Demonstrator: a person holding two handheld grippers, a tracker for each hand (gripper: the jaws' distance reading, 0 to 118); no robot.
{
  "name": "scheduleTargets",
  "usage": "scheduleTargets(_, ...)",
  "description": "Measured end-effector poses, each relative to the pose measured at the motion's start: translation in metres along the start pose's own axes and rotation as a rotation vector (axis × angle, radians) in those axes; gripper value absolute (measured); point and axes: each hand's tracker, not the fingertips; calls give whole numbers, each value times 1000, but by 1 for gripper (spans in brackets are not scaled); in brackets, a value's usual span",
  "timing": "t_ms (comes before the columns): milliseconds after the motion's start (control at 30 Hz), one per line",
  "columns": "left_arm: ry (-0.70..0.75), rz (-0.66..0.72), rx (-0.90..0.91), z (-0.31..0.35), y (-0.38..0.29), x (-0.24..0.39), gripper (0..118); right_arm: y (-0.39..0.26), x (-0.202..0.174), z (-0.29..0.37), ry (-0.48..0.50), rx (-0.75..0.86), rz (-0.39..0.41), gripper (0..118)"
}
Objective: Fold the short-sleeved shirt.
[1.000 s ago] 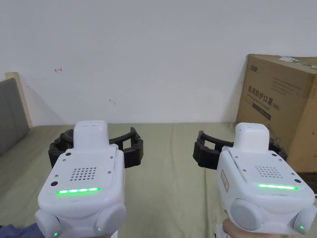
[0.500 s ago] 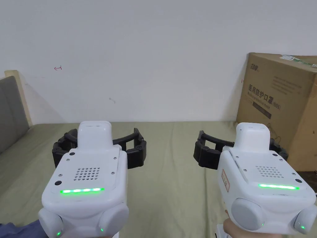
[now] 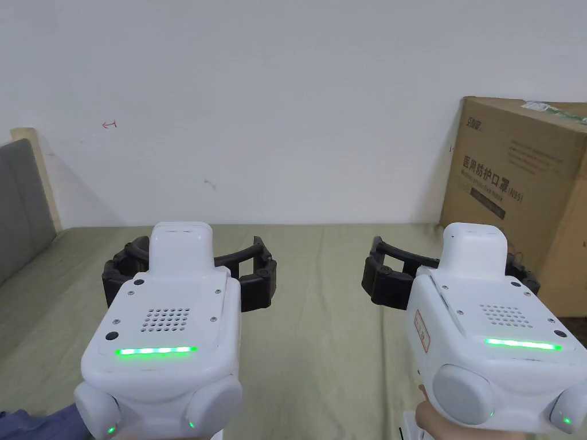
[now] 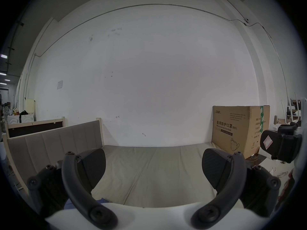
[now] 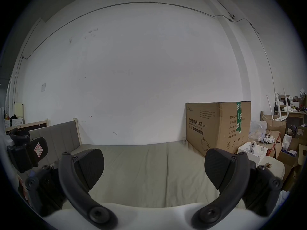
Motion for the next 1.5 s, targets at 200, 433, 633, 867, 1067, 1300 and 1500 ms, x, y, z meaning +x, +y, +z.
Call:
scheduleTargets(200,1,4,1,0,1,-1,116,1,0,0,-2,-1,1,118)
scheduleTargets(433,0,3,-1,0,1,-1,116,0,-1,-1,3,-6,4,118)
scheduleTargets(633,-1,-8,-5,0,-1,0,116,0,-1,-2,3,-11,6,118)
scheduleTargets(867,-3,-10,-12,-1,-2,1,116,-1,0,-3,4,-17,7,118)
scheduleTargets(1067,-10,-7,-21,-2,-2,1,116,-2,0,-3,4,-19,3,118)
scheduleTargets(1300,-9,-11,-26,-1,-2,1,116,-5,1,-3,0,-31,-10,118)
scheduleTargets(1500,-11,-14,-23,2,-3,1,116,-6,2,-2,-2,-30,-10,118)
